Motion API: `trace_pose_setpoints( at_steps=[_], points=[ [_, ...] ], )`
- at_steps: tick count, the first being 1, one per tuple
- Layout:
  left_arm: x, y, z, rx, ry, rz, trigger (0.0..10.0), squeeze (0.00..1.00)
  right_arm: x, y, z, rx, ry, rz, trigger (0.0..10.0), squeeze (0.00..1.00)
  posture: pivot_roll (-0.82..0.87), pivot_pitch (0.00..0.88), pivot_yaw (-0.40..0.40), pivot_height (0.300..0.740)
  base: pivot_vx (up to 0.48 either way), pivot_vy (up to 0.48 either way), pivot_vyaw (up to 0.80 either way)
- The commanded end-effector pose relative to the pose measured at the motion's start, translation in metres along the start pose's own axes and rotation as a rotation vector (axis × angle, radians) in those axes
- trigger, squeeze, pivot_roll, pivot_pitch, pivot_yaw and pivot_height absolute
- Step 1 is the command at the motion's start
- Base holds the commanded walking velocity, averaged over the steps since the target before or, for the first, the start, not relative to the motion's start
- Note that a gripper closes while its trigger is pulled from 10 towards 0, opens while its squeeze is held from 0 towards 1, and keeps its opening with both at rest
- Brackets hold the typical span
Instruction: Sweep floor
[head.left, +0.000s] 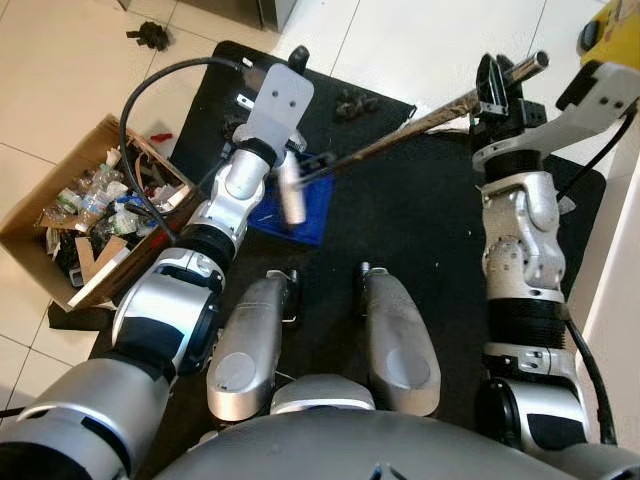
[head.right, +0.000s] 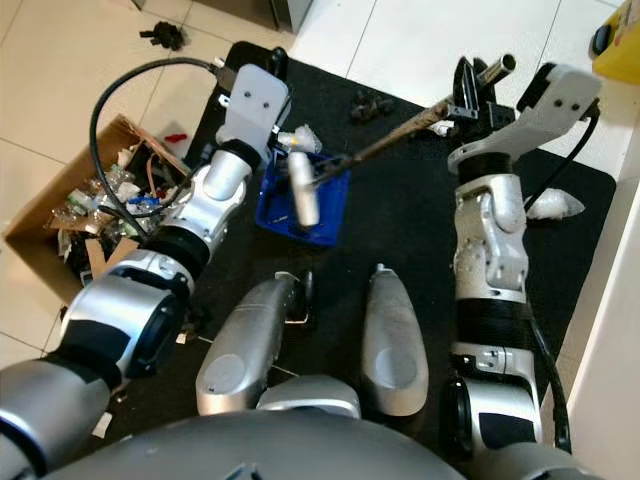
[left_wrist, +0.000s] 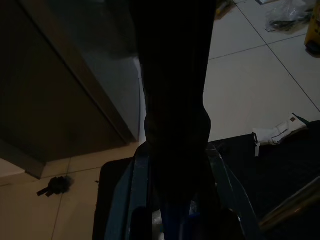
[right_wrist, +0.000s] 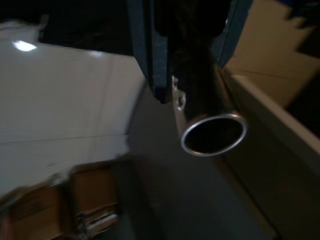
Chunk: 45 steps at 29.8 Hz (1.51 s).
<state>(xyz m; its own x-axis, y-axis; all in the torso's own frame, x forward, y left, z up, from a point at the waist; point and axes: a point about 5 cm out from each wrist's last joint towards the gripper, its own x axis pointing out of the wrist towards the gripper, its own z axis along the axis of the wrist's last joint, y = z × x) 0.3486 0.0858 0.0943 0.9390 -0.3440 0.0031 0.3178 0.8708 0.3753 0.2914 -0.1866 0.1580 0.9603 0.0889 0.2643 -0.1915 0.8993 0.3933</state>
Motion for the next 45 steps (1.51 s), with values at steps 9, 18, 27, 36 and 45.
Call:
trace_pose_setpoints(
  at_steps=[9,18,27,36,45],
  points=[
    [-0.007,0.0,-0.014,-0.069,0.063,0.011,10.0,0.0,-0.006,0.001,0.076,-0.103,-0.111,0.098,10.0,0.0,-0.1,0.275,0.05,0.74,0.0,0.0,0.0],
    [-0.003,0.004,-0.006,-0.146,0.021,0.018,10.0,0.0,-0.01,-0.005,0.127,-0.205,-0.178,0.117,10.0,0.0,-0.11,0.228,0.042,0.74,0.0,0.0,0.0],
    [0.003,0.006,0.009,-0.202,-0.049,0.022,10.0,0.0,-0.026,-0.072,0.141,-0.748,-0.207,-0.373,10.0,0.0,-0.13,0.19,0.039,0.74,0.0,0.0,0.0],
    [0.006,0.015,0.02,-0.231,-0.102,0.038,10.0,0.0,-0.024,-0.07,0.115,-0.63,-0.177,-0.382,10.0,0.0,-0.14,0.146,0.046,0.74,0.0,0.0,0.0],
    [0.009,0.042,0.037,-0.253,-0.181,0.114,10.0,0.0,-0.026,-0.082,0.042,-0.564,-0.029,-0.428,10.0,0.0,-0.11,0.108,0.065,0.74,0.0,0.0,0.0]
  ],
)
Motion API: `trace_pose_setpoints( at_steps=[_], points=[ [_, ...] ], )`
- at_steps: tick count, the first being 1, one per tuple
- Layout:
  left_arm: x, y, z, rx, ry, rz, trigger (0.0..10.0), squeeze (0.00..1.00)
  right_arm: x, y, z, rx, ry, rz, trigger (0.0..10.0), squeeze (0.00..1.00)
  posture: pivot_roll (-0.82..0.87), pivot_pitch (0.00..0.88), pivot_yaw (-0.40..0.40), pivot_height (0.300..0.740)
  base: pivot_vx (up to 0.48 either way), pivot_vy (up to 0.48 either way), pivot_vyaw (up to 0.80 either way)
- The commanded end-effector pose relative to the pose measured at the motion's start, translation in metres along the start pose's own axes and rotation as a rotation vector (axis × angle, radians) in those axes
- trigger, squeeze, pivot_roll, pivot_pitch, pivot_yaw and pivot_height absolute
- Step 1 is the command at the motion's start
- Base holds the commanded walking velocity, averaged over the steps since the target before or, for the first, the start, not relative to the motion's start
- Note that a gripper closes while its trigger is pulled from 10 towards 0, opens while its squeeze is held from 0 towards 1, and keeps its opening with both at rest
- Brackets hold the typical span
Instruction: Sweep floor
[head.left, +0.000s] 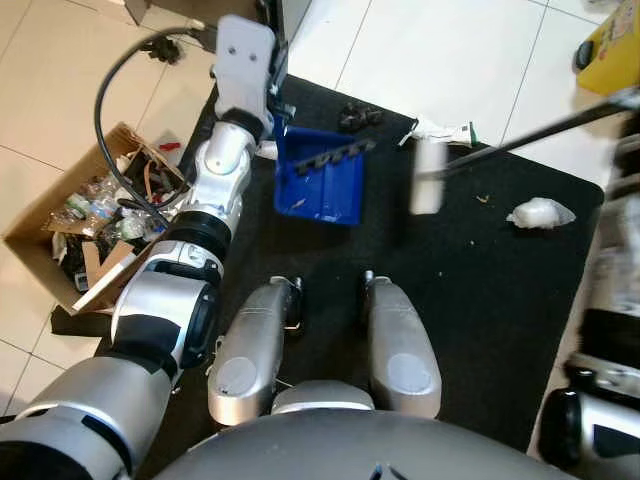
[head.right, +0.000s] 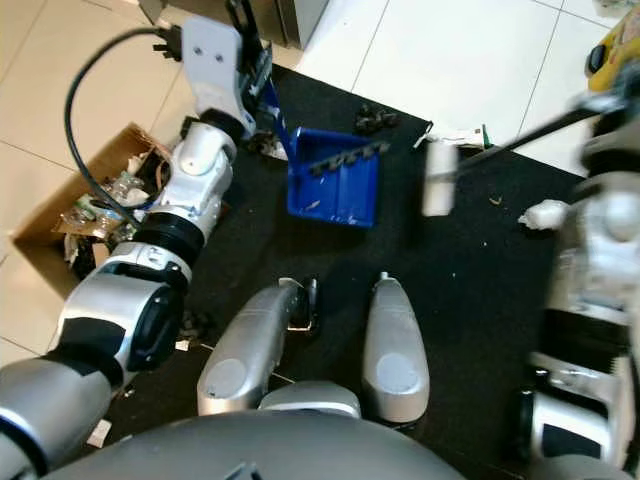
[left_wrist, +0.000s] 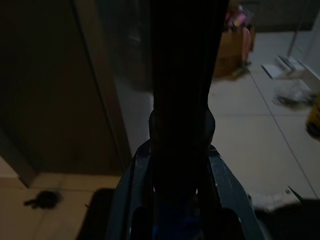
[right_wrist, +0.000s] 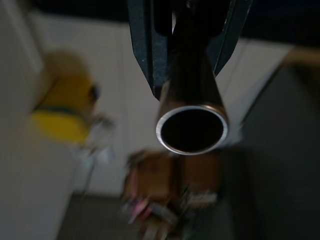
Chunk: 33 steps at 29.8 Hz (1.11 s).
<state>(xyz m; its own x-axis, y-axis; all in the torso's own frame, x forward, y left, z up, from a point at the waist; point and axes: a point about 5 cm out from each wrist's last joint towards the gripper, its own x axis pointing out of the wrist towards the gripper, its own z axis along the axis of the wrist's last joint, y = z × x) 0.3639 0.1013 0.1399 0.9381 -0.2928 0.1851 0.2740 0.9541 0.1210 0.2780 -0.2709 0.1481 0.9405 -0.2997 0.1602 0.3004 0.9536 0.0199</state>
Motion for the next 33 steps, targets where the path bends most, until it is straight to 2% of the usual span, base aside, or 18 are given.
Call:
trace_pose_setpoints(
  at_steps=[1,2,3,4,6,9,13,17,20,22,26,31,33],
  points=[
    [0.002,0.014,0.01,0.002,-0.029,0.036,10.0,0.0,-0.002,-0.008,-0.007,-0.096,-0.027,-0.051,10.0,0.0,-0.1,0.1,0.072,0.74,0.0,0.0,0.0],
    [0.002,0.014,0.01,0.002,-0.029,0.036,10.0,0.0,-0.002,-0.008,-0.007,-0.096,-0.027,-0.051,10.0,0.0,-0.1,0.1,0.072,0.74,0.0,0.0,0.0],
    [0.003,0.02,0.013,0.003,-0.037,0.046,10.0,0.0,-0.003,-0.007,-0.013,-0.101,-0.016,-0.063,10.0,0.0,-0.08,0.091,0.079,0.74,0.0,0.0,0.0],
    [0.005,0.033,0.022,-0.005,-0.053,0.071,10.0,0.0,-0.004,-0.006,-0.016,-0.106,-0.014,-0.078,10.0,0.0,-0.08,0.085,0.085,0.74,0.0,0.0,0.0],
    [0.006,0.043,0.027,-0.019,-0.064,0.093,10.0,0.0,-0.002,-0.003,-0.013,-0.102,-0.03,-0.079,10.0,0.0,-0.08,0.079,0.089,0.74,0.0,0.0,0.0],
    [0.006,0.052,0.033,-0.048,-0.075,0.123,10.0,0.0,0.002,-0.002,-0.006,-0.096,-0.065,-0.078,10.0,0.0,-0.08,0.071,0.091,0.74,0.0,0.0,0.0],
    [0.006,0.056,0.041,-0.096,-0.097,0.157,10.0,0.0,0.008,-0.003,0.002,-0.076,-0.101,-0.08,10.0,0.0,-0.09,0.058,0.08,0.74,0.0,0.0,0.0],
    [0.009,0.054,0.047,-0.143,-0.116,0.174,10.0,0.0,0.013,-0.001,0.005,-0.048,-0.122,-0.068,10.0,0.0,-0.09,0.052,0.072,0.74,0.0,0.0,0.0],
    [0.011,0.048,0.055,-0.176,-0.137,0.163,10.0,0.0,0.017,0.004,0.008,-0.014,-0.131,-0.052,10.0,0.0,-0.09,0.042,0.063,0.74,0.0,0.0,0.0],
    [0.013,0.038,0.065,-0.205,-0.172,0.137,10.0,0.0,0.021,0.006,0.015,0.042,-0.141,-0.045,10.0,0.0,-0.09,0.032,0.062,0.74,0.0,0.0,0.0],
    [0.014,0.031,0.078,-0.206,-0.214,0.113,10.0,0.0,0.025,0.005,0.019,0.046,-0.152,-0.044,10.0,0.0,-0.09,0.02,0.063,0.74,0.0,0.0,0.0],
    [0.015,0.022,0.105,-0.228,-0.288,0.095,10.0,0.0,0.029,0.007,0.032,0.072,-0.202,-0.011,10.0,0.0,-0.09,0.0,0.06,0.74,0.0,0.0,0.0],
    [0.015,0.021,0.107,-0.228,-0.293,0.093,10.0,0.0,0.029,0.008,0.033,0.077,-0.209,-0.006,10.0,0.0,-0.09,0.0,0.06,0.74,0.0,0.0,0.0]
  ],
)
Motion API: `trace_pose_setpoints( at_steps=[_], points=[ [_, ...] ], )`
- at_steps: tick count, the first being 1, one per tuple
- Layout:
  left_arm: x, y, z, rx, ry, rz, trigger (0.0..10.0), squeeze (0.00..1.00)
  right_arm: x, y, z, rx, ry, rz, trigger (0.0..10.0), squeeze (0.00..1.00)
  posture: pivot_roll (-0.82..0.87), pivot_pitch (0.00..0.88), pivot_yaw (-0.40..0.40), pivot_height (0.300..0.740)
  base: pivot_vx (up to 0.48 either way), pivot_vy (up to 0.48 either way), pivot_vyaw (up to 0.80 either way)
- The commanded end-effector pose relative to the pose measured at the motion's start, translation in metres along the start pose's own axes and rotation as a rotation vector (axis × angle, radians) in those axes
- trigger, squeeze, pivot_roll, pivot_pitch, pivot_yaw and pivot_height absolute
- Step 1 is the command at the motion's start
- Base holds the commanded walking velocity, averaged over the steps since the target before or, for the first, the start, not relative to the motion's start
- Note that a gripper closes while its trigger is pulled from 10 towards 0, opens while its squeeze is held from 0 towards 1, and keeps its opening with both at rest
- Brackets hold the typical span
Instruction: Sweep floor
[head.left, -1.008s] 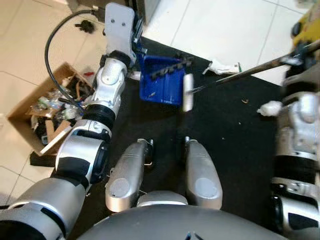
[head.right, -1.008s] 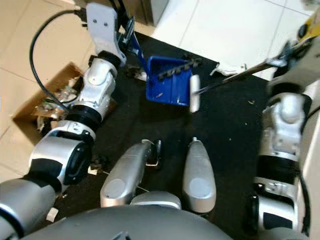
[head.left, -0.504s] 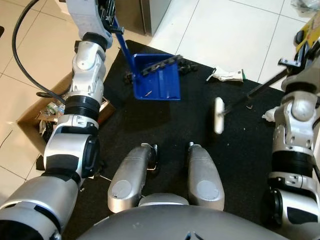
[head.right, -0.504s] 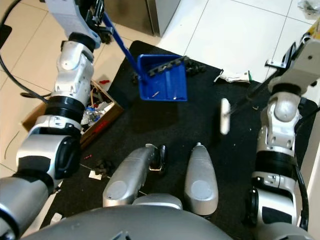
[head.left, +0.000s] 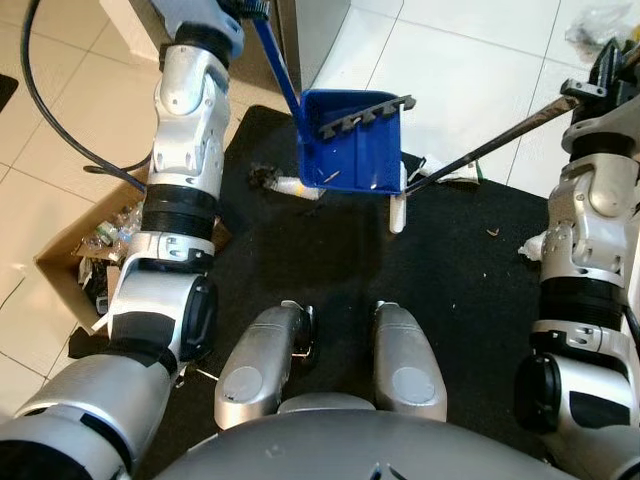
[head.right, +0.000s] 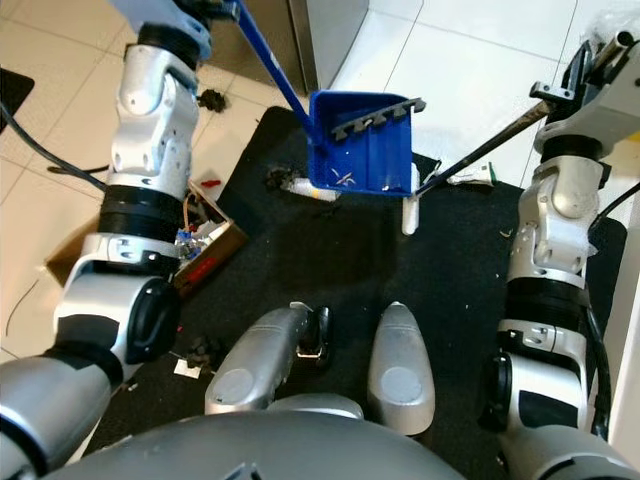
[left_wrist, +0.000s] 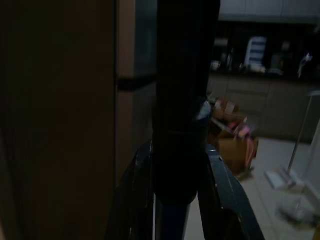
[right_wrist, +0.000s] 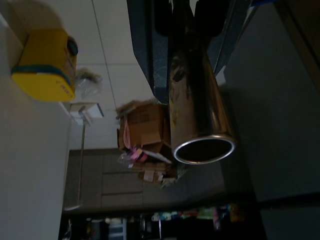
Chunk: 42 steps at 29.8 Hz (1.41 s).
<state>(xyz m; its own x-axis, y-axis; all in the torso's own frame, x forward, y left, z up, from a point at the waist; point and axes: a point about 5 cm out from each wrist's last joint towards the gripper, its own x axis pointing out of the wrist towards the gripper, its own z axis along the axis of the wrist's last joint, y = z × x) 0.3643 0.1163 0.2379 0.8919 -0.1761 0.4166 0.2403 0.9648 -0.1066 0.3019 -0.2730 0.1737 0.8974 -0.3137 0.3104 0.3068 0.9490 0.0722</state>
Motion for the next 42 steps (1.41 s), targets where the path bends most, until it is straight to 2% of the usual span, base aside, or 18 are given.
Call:
trace_pose_setpoints(
  at_steps=[1,10,18,42],
  points=[
    [0.003,-0.008,0.011,-0.025,-0.048,-0.012,10.0,0.0,0.004,0.003,0.011,0.029,-0.052,0.012,10.0,0.0,-0.09,0.0,0.06,0.74,0.0,0.0,0.0],
    [0.0,-0.018,0.015,-0.007,-0.051,-0.016,10.0,0.0,0.008,0.003,0.016,0.04,-0.068,0.036,10.0,0.0,-0.09,0.0,0.06,0.74,0.0,0.0,0.0],
    [-0.002,-0.024,0.013,-0.027,-0.032,-0.016,10.0,0.0,0.008,0.003,0.013,0.043,-0.059,0.039,10.0,0.0,-0.09,0.0,0.063,0.74,0.0,0.0,0.0],
    [-0.004,-0.022,0.009,-0.019,0.001,0.005,10.0,0.0,0.005,0.004,0.007,0.044,-0.033,0.051,10.0,0.0,-0.09,0.0,0.06,0.74,0.0,0.47,0.0]
  ],
)
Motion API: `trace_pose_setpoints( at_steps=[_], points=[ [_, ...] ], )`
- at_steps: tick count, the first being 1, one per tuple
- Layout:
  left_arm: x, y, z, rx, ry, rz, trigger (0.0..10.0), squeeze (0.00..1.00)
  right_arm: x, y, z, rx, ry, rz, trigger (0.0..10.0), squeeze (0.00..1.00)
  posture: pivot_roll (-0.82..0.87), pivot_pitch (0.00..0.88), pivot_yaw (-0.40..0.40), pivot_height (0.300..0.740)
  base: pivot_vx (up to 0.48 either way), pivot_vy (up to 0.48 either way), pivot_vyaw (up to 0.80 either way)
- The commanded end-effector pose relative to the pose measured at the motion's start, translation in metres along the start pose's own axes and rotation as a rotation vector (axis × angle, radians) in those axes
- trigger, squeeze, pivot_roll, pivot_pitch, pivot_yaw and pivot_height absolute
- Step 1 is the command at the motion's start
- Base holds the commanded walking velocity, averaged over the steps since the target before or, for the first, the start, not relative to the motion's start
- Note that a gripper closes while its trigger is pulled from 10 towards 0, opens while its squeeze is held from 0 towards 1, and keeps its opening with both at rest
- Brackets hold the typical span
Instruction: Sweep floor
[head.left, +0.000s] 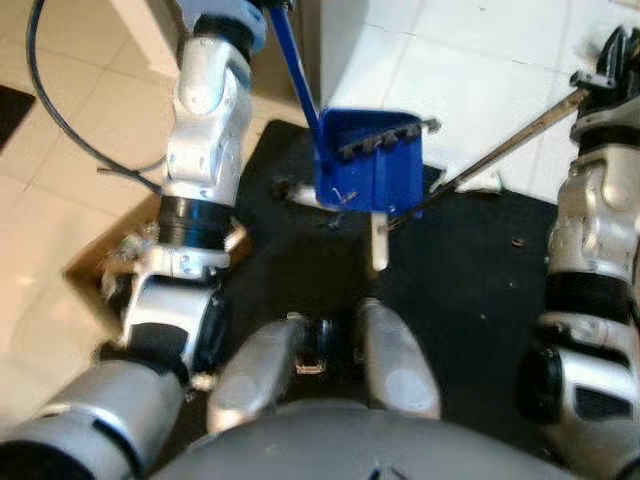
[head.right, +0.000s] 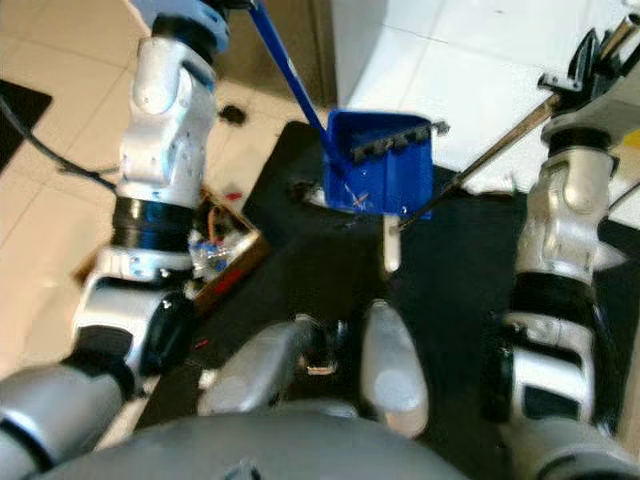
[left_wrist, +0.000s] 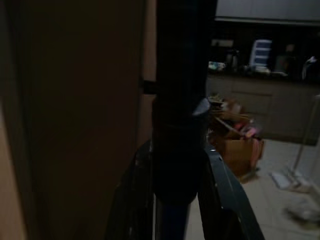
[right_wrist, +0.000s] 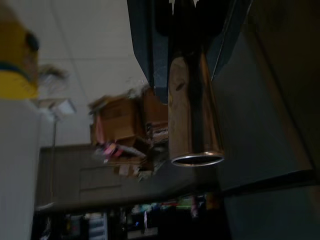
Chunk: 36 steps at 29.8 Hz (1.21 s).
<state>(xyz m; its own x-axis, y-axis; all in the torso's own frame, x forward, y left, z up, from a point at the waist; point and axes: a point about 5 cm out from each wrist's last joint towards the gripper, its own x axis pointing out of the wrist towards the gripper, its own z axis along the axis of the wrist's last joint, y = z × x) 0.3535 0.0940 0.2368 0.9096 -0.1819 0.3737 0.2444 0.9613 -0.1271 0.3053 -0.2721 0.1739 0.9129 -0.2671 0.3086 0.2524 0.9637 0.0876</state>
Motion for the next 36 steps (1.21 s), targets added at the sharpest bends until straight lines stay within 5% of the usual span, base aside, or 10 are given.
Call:
trace_pose_setpoints(
  at_steps=[1,21,36],
  points=[
    [0.001,0.002,0.011,0.003,-0.044,0.001,10.0,0.0,0.002,0.002,0.007,0.011,-0.038,0.002,10.0,0.0,-0.08,0.0,0.06,0.74,0.0,0.48,0.0],
    [0.001,0.002,0.01,0.017,-0.034,-0.003,10.0,0.0,0.001,0.002,0.004,0.018,-0.033,-0.002,10.0,0.0,-0.08,0.0,0.068,0.74,0.0,0.454,0.0],
    [0.005,0.007,0.022,0.065,-0.067,-0.014,10.0,0.0,-0.002,0.0,0.003,0.021,-0.031,-0.013,10.0,0.0,-0.08,0.0,0.079,0.74,0.0,0.0,0.0]
  ],
)
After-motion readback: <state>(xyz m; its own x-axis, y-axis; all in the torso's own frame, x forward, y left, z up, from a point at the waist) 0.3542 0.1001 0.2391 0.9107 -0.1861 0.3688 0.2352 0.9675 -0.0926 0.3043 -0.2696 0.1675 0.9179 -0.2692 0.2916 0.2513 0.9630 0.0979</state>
